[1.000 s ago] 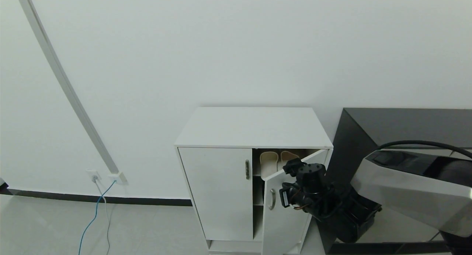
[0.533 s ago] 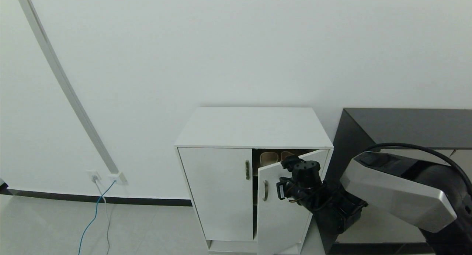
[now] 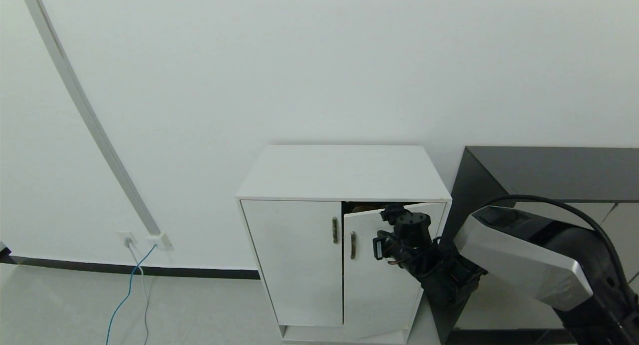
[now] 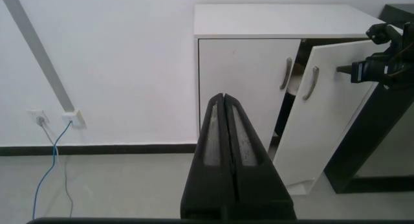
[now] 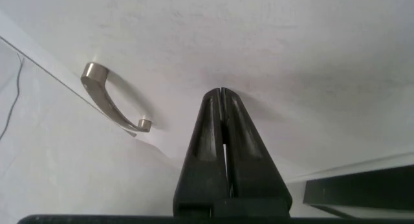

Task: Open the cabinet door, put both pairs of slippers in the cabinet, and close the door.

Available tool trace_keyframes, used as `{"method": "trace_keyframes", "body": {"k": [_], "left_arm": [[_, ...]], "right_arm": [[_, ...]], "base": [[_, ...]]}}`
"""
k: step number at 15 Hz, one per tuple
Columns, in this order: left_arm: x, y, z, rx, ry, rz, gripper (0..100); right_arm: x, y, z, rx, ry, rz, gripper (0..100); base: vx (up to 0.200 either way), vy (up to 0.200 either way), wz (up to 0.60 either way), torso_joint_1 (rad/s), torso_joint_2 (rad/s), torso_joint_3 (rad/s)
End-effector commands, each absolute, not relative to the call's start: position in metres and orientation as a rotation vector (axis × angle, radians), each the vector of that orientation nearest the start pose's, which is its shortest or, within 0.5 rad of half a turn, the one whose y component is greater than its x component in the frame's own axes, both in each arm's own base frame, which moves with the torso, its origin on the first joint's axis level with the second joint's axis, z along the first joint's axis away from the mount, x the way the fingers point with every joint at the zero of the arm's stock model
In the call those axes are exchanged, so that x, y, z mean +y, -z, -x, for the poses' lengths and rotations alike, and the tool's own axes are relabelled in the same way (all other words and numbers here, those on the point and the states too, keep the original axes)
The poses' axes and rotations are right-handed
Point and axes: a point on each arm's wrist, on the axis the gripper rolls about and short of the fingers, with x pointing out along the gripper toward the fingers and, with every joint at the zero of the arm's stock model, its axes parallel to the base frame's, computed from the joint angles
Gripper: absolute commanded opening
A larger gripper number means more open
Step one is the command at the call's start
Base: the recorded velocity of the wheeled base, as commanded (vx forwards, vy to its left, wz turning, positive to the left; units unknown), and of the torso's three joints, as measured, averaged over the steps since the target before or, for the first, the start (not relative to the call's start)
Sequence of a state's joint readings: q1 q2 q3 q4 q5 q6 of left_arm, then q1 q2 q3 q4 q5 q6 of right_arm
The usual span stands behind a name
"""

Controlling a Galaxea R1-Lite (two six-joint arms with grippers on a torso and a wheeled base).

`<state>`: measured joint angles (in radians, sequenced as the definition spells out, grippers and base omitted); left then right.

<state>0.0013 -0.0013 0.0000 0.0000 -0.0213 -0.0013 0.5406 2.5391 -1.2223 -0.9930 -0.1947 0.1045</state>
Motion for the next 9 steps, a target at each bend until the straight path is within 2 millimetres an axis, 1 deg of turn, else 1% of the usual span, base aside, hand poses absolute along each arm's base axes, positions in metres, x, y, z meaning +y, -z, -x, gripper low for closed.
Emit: {"method": "trace_keyframes", "body": {"k": [1,9], "left_arm": [[0.000,-0.075,0.023,0.000,0.018,0.002,0],[0.000,-0.075,0.023,0.000,0.018,0.005,0]], "right_arm": [[0.233,0.015,-0.400,0.322,-0.322,0.014,0],[0.230,0.012,-0.410,0.293,-0.307,0.002,0]], "base": [[0.000,0.000,0.00,0.000,0.00,0.000],[0.000,0.000,0.00,0.000,0.00,0.000]]}}
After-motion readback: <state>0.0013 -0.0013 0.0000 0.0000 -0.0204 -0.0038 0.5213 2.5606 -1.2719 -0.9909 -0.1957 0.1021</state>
